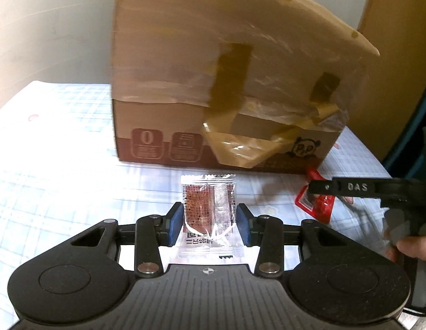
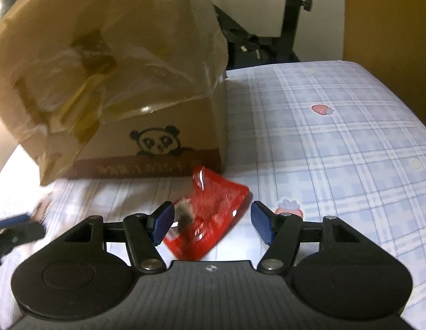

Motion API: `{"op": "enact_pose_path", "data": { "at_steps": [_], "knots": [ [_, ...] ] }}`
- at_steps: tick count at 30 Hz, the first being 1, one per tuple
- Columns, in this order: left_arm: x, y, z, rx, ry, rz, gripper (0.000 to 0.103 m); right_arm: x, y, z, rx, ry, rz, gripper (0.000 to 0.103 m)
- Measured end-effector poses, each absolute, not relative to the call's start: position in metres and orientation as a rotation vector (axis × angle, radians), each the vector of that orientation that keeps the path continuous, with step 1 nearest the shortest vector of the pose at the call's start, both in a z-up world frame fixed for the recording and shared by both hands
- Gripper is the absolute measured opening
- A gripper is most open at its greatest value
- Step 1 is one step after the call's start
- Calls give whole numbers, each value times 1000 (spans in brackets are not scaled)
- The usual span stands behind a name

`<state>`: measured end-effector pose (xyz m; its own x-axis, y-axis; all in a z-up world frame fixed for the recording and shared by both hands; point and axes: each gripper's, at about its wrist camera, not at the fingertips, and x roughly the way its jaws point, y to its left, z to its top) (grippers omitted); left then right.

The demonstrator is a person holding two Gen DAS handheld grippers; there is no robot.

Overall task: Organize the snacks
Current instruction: 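Grasp the brown jerky packet with the left gripper while the right grasps the red sauce packet, then lift both held packets over the box and open both grippers to drop them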

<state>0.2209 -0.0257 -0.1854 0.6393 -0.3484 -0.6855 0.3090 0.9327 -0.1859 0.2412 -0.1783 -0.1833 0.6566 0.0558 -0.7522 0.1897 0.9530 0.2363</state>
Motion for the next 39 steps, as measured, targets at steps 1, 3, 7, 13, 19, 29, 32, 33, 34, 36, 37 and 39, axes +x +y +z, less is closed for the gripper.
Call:
{"op": "enact_pose_path", "data": {
  "at_steps": [1,3,7,13,19,29,32,33,34,36,37,39],
  "knots": [
    [220,-23,-185,-60,792,-372,44,245,-177,-183,307,856,-89,65],
    [219,-18,-184,-75,792,-367,44,252,-174,-183,297,860,-109,66],
    [217,-9,-184,-99,794,-360,44,263,-164,-182,259,865,-135,67],
    [210,2,-178,-120,790,-362,44,258,-139,-186,86,862,-168,63],
    [206,0,-180,-119,788,-374,44,242,-137,-185,114,849,-184,58],
    [197,2,-165,-120,752,-377,44,200,-143,-166,197,804,-104,52],
    [197,1,-150,-114,714,-392,44,186,-141,-148,181,745,-67,52],
    [197,1,-144,-112,701,-398,44,185,-142,-140,173,721,-55,52],
    [198,1,-136,-110,684,-408,44,182,-141,-132,166,699,-45,52],
    [201,1,-118,-100,641,-421,44,178,-140,-113,157,646,-19,52],
    [202,0,-109,-95,621,-427,44,177,-141,-105,152,622,-8,52],
    [206,0,-90,-87,580,-441,44,175,-141,-84,137,565,15,52]
  ]
}}
